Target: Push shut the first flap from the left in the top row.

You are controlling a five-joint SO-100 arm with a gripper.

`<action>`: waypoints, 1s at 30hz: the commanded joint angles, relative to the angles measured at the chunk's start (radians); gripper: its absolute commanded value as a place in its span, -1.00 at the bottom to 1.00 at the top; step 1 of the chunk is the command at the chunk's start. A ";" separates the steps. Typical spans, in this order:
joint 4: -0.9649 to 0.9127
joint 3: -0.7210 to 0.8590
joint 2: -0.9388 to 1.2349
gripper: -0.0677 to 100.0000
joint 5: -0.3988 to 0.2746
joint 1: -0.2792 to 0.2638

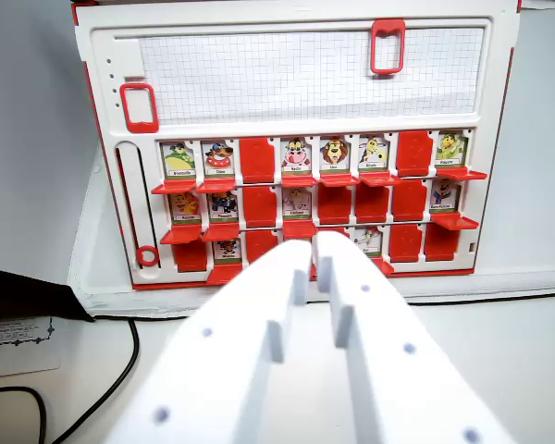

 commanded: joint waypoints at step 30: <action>-0.147 0.123 0.006 -1.00 -0.008 -0.067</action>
